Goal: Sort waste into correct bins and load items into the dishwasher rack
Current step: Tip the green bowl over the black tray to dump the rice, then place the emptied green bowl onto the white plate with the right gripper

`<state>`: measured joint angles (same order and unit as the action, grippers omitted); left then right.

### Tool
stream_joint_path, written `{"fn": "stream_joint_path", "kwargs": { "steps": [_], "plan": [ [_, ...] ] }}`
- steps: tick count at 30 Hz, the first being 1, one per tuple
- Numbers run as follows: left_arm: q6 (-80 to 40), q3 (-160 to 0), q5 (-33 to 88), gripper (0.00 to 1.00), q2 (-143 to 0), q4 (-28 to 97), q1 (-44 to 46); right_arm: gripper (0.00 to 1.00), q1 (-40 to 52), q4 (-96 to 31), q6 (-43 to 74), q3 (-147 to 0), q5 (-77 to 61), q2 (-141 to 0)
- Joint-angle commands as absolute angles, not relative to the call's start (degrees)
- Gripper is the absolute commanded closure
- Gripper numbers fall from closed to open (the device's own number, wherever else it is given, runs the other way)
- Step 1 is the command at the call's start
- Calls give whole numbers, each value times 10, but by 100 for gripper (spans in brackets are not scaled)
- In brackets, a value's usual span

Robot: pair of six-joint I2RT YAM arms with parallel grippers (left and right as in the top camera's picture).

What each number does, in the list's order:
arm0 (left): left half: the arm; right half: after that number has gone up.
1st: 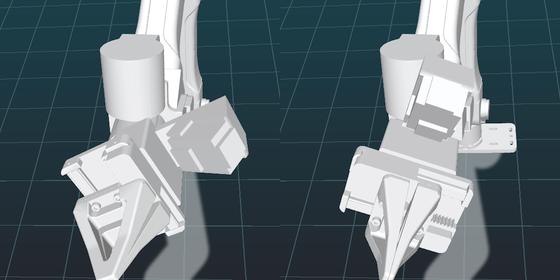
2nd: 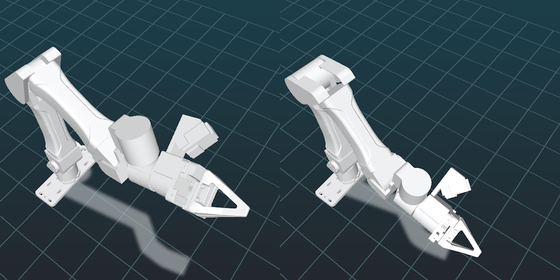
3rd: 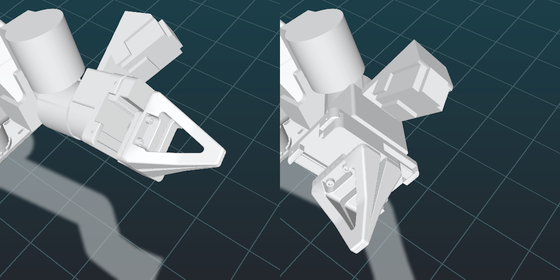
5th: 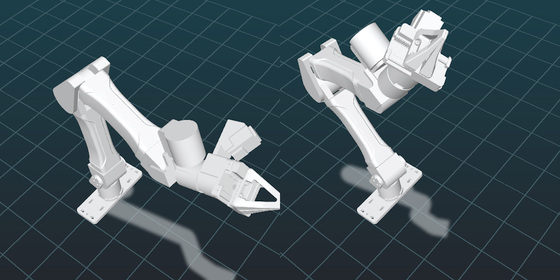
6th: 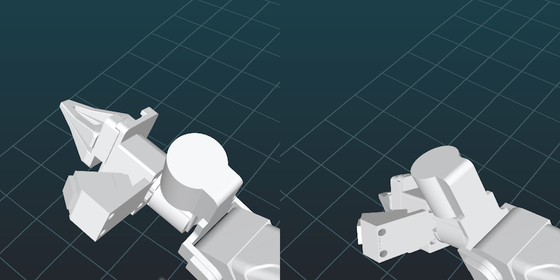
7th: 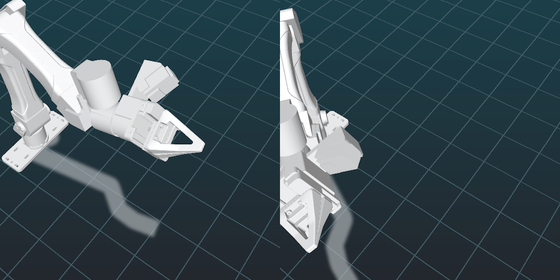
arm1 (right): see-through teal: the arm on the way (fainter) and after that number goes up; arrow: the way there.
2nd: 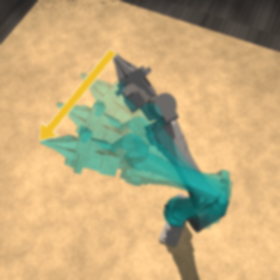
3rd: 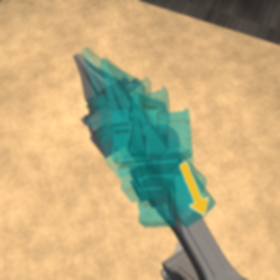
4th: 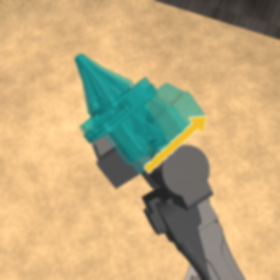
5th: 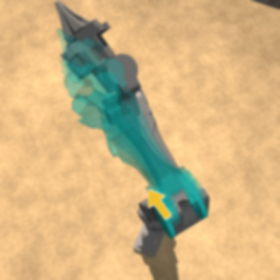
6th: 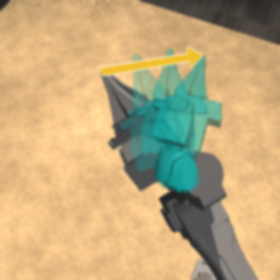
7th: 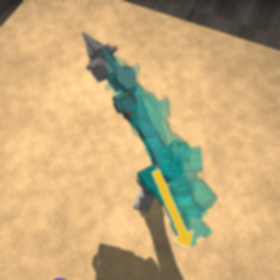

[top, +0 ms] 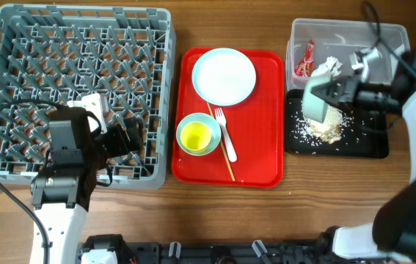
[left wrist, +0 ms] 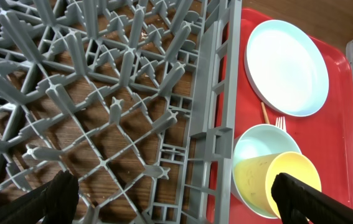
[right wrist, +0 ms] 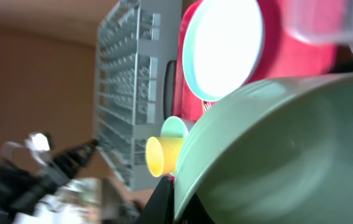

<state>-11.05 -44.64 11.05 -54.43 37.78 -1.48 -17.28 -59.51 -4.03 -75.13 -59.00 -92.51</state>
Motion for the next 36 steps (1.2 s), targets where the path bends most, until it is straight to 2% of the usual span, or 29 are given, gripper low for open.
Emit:
{"fn": "stream_joint_path", "kwargs": {
  "steps": [1,5,9,15,23,32,33,35,36],
  "plan": [
    [-111,-457,120,0,-543,378,-17,96,-86,-563,4,-772,-457,-881],
    [-111,-457,120,0,-543,378,-17,96,21,-535,40,-796,-352,-875],
    [-111,-457,120,0,-543,377,-17,96,121,-529,78,-881,-238,-890],
    [-111,-457,120,0,-543,378,-17,95,224,-395,90,-891,-124,-939],
    [-111,-457,120,0,-543,378,-17,96,293,-317,91,-891,-103,-1106],
    [-111,-457,120,0,-543,378,-17,95,304,-323,111,-891,-103,-1221],
    [-111,-457,120,0,-543,378,-17,94,304,-331,112,-891,-103,-1221],
    [-111,-457,120,0,-543,378,-17,79,304,-342,111,-891,-103,-1219],
    [-111,-457,120,0,-543,378,-17,76,304,-352,111,-892,-103,-1215]
  ]
}}
